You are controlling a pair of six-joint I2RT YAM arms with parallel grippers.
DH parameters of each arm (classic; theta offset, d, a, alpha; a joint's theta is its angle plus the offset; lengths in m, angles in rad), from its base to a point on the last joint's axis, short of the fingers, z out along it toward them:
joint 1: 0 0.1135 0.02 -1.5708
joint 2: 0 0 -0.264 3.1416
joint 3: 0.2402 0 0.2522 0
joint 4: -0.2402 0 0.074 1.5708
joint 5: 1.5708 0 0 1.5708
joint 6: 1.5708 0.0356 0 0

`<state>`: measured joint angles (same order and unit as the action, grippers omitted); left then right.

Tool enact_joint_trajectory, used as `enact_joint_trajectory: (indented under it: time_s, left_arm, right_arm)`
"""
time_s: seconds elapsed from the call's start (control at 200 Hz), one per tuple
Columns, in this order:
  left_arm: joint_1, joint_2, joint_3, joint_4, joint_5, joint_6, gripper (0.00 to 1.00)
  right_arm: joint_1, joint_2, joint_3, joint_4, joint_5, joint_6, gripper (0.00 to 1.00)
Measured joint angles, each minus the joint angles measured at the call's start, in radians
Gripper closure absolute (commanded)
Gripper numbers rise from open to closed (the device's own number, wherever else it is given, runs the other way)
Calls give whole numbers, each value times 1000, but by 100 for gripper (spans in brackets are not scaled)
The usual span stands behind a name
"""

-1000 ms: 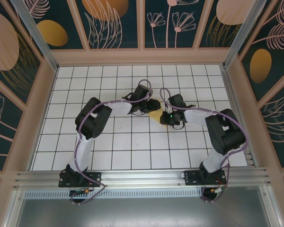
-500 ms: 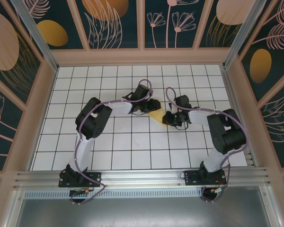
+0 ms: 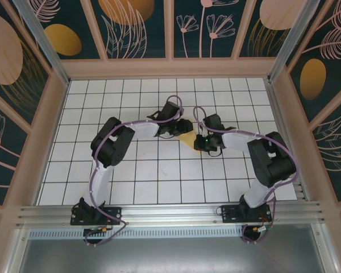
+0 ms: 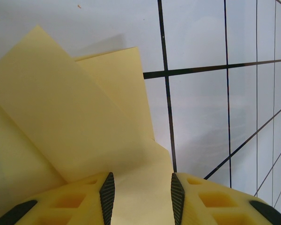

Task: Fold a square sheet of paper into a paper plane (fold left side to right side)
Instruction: Fourth fold the wing at the center of the table.

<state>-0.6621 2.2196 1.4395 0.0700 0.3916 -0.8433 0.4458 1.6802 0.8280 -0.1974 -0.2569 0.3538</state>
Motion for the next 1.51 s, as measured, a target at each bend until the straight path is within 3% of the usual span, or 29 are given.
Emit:
enact_joint_trajectory:
  time_s: [0.495,0.856,1.006,1.186,1.506]
  left_arm:
    - [0,1,3,-3,0,0,59]
    - [0,1,3,-3,0,0,60]
    - [0,1,3,-3,0,0,60]
    - [0,1,3,-3,0,0,60]
    - [0,1,3,-3,0,0,60]
  right_arm:
    - [24,-61,-22,-96,110,8,87]
    - [-10,-166,-36,-209,106,11,85]
    - [-5,-226,-9,-187,42,12,83]
    - [24,-155,-2,-103,-33,19,83]
    - [-3,-44,2,-26,-38,23,83]
